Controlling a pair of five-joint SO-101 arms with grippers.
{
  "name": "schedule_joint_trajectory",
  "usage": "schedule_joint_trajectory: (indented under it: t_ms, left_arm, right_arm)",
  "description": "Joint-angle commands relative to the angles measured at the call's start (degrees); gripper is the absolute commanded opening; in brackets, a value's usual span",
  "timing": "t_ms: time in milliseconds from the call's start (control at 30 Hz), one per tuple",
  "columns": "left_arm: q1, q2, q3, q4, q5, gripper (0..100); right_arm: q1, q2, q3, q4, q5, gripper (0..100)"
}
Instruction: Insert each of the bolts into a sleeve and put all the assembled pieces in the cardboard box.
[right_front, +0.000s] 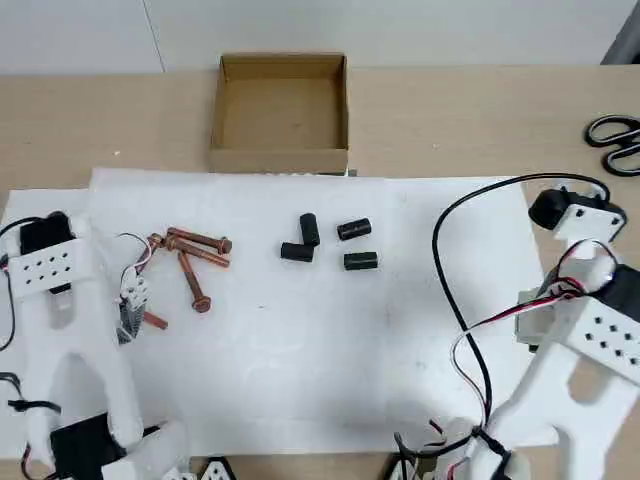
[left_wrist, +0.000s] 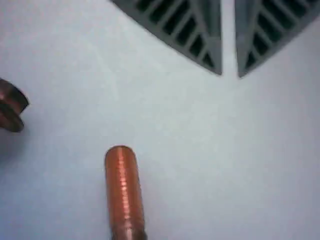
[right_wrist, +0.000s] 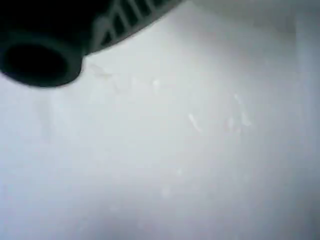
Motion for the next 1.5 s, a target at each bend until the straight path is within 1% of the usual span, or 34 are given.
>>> schedule_joint_trajectory:
  t_ms: [0, 100, 233, 433, 500, 600, 667, 900, 1133, 1367, 1467]
  left_arm:
    - [-0.09, -0.79, -0.31, -1.67, 1.67, 1]
    - [-1.14, -0.44, -0.04, -4.66, 2.73, 1]
    - [-3.52, -0.44, -0.04, -8.26, 2.37, 1]
    - [-3.69, -0.35, 0.04, -11.16, 2.37, 2]
    - [-3.69, -0.35, 0.13, -11.87, 2.37, 6]
    - [-3.69, -0.35, 1.36, -13.27, 2.55, 15]
    - [-3.78, -0.35, 2.77, -14.51, 2.64, 18]
    - [-3.78, -0.35, 6.55, -17.93, 2.73, 19]
    - [-3.78, -0.35, 10.77, -23.21, 2.73, 19]
    - [-3.96, -0.35, 11.03, -25.93, 2.73, 19]
    - [-5.27, -0.35, 10.95, -26.99, 2.73, 19]
  right_arm:
    - [0.31, -1.89, -0.26, 1.19, 0.53, 0.4]
    - [0.40, -1.89, -0.26, 1.27, 0.53, 0.4]
    - [0.48, -1.89, -0.26, 1.36, 0.53, 0.4]
    - [0.48, -1.89, -0.26, 1.36, 0.53, 0.4]
    - [0.48, -1.89, -0.26, 1.36, 0.53, 0.4]
    - [0.31, -1.89, -0.26, 1.36, 0.53, 0.4]
    - [0.31, -1.89, -0.26, 1.36, 0.53, 0.4]
    - [0.31, -1.89, -0.26, 1.36, 0.53, 0.4]
    - [0.31, -1.89, -0.26, 1.27, 0.53, 0.4]
    - [0.31, -1.89, -0.26, 1.36, 0.53, 0.4]
    - [0.31, -1.98, -0.26, 1.36, 0.53, 0.4]
